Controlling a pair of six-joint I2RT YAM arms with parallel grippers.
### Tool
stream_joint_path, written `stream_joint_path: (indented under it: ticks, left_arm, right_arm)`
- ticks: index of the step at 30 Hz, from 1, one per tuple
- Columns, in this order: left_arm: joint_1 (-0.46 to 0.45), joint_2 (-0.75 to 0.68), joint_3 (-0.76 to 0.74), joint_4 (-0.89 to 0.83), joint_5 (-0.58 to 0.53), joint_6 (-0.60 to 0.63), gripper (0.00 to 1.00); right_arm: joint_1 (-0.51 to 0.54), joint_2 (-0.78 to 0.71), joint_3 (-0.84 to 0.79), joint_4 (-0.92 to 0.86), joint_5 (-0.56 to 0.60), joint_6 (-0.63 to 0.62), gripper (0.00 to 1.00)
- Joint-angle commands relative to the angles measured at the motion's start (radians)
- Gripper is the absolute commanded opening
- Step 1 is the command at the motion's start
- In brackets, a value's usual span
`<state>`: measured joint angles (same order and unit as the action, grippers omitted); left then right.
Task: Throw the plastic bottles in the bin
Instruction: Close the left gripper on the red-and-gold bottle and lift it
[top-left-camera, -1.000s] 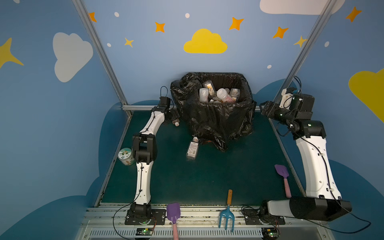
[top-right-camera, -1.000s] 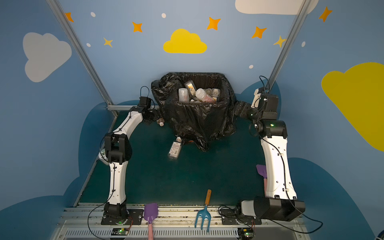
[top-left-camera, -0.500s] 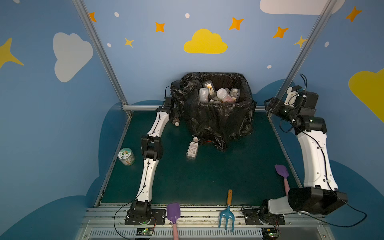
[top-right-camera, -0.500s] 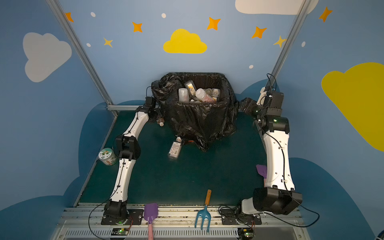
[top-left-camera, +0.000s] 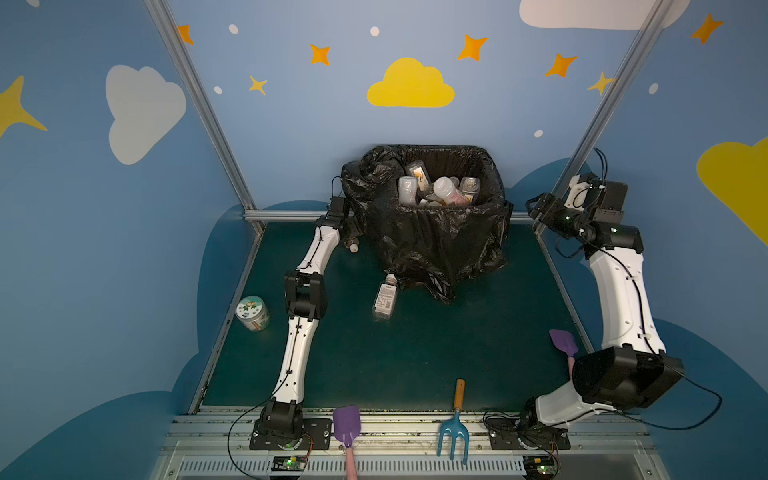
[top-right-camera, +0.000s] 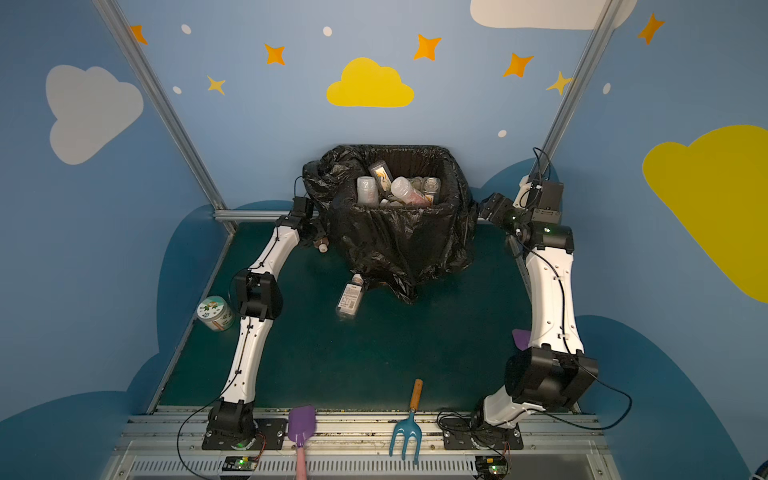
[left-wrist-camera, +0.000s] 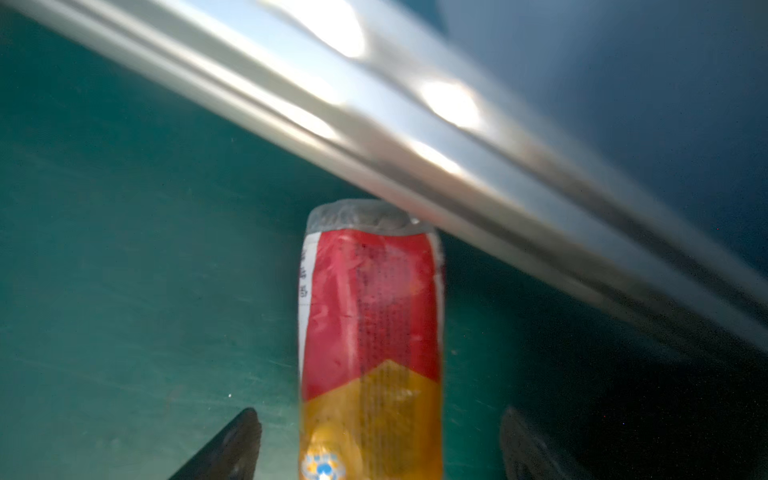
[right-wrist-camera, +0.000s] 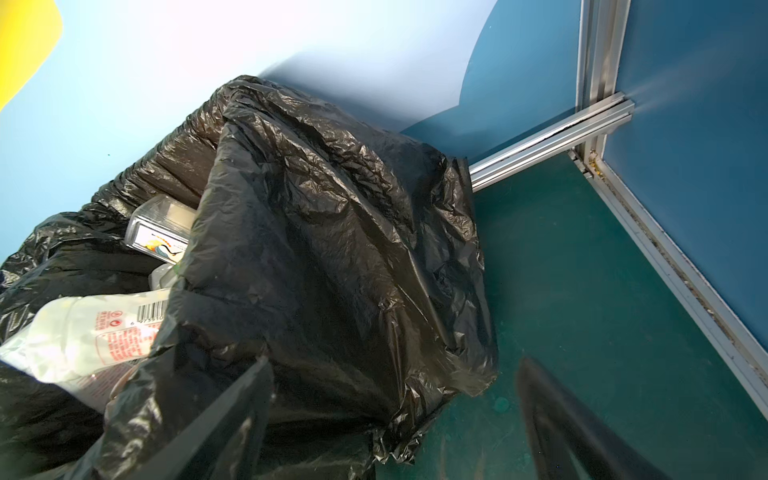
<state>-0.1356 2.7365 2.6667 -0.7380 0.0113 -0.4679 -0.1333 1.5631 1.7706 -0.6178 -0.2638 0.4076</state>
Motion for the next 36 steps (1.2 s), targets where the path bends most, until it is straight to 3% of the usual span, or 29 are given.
stream_joint_path:
  ticks: [1,4,12,18,29,33,36]
  left_arm:
    - [0.014,0.035,0.022,0.011,-0.019,0.005,0.85]
    - [0.021,0.043,0.025,0.033,-0.01,0.005,0.76]
    - [0.037,0.042,0.026,0.014,-0.005,0.027,0.69]
    - [0.044,-0.014,-0.068,0.026,0.005,0.048,0.55]
    - [0.06,-0.112,-0.145,-0.07,0.039,0.073,0.48]
    - [0.068,-0.212,-0.254,-0.064,0.039,0.084,0.47]
    - [0.078,-0.335,-0.419,0.001,0.039,0.082,0.47]
  right_arm:
    - [-0.007,-0.002,0.035,-0.008,-0.013,0.007,0.9]
    - [-0.007,-0.003,0.035,-0.011,-0.005,0.013,0.9]
    - [-0.008,-0.007,0.032,-0.019,-0.01,0.049,0.89]
    - [0.0,-0.019,0.035,-0.032,-0.021,0.068,0.89]
    - [0.002,-0.107,-0.035,-0.026,-0.014,0.077,0.89]
    - [0.003,-0.14,-0.073,-0.016,-0.019,0.081,0.89]
    - [0.003,-0.164,-0.103,-0.008,-0.026,0.083,0.89]
